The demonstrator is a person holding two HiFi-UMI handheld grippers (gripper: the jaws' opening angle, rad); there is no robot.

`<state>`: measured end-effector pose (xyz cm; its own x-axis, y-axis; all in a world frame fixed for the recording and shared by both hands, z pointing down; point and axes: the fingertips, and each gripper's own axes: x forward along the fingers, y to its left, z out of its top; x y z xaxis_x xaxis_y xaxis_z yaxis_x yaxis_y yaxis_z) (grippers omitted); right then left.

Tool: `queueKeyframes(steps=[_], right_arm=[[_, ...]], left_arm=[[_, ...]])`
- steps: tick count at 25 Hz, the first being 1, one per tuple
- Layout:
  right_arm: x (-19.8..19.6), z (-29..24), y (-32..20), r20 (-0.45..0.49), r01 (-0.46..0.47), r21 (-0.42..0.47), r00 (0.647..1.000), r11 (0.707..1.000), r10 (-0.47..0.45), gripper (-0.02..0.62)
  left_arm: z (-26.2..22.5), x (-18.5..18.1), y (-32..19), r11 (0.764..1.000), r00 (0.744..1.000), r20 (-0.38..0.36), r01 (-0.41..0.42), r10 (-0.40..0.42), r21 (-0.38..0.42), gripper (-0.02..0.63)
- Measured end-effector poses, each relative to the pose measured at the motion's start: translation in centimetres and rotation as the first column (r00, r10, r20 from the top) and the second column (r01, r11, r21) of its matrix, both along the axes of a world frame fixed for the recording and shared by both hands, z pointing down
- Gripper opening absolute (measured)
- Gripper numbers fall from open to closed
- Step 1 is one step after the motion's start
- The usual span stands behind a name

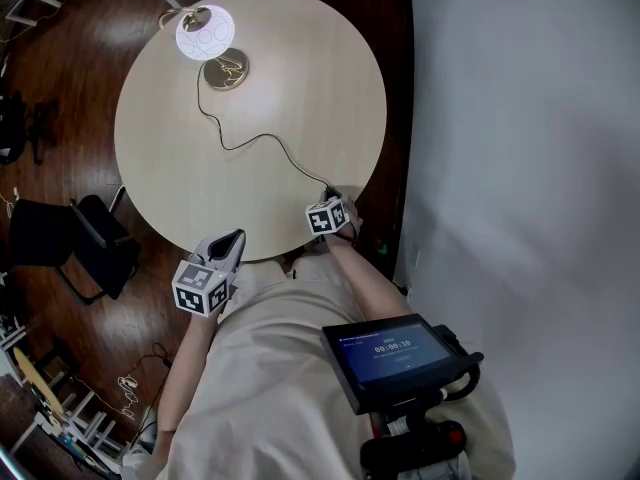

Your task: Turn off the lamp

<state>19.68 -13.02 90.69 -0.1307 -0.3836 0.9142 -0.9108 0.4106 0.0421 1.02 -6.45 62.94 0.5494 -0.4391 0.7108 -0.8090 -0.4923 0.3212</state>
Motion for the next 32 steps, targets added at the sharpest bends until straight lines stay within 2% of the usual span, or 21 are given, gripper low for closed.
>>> queueKeyframes(steps=[6, 11, 15, 16, 20, 28, 32], right_arm=[[-0.3, -0.6, -0.2, 0.044, -0.007, -0.018, 0.999, 1.000, 0.007, 0.069], [0.0, -0.7, -0.2, 0.053, -0.015, 0.025, 0.999, 1.000, 0.013, 0.072], [-0.1, -0.7, -0.1, 0.054, 0.004, 0.058, 0.999, 0.998, -0.007, 0.096], [-0.1, -0.8, 0.0, 0.056, 0.008, 0.064, 0.998, 0.998, -0.011, 0.131], [0.4, -1.4, -0.3, 0.055, 0.003, 0.105, 0.998, 0.994, -0.009, 0.163], [-0.2, -3.2, 0.4, 0.046, -0.073, 0.186, 0.997, 0.980, 0.066, 0.161], [0.3, -5.5, 1.3, 0.027, -0.128, 0.229, 0.992, 0.965, 0.126, 0.161]], left_arm=[[0.1, -0.1, 0.2, 1.000, 1.000, 0.012, -0.007, 0.007, -0.001, 0.004], [0.1, -0.1, 0.3, 1.000, 1.000, 0.014, -0.011, 0.011, -0.003, 0.005], [0.1, 0.1, 0.4, 1.000, 1.000, 0.015, -0.018, 0.018, -0.005, 0.005], [0.1, 0.1, 0.4, 1.000, 1.000, 0.015, -0.021, 0.021, -0.006, 0.005], [0.2, 0.2, 0.2, 0.999, 0.999, 0.014, -0.035, 0.035, -0.011, 0.005], [0.7, -1.4, -0.6, 0.993, 0.993, -0.018, -0.119, 0.119, 0.010, 0.005], [0.2, -2.2, -1.1, 0.980, 0.979, -0.055, -0.194, 0.196, 0.038, 0.005]])
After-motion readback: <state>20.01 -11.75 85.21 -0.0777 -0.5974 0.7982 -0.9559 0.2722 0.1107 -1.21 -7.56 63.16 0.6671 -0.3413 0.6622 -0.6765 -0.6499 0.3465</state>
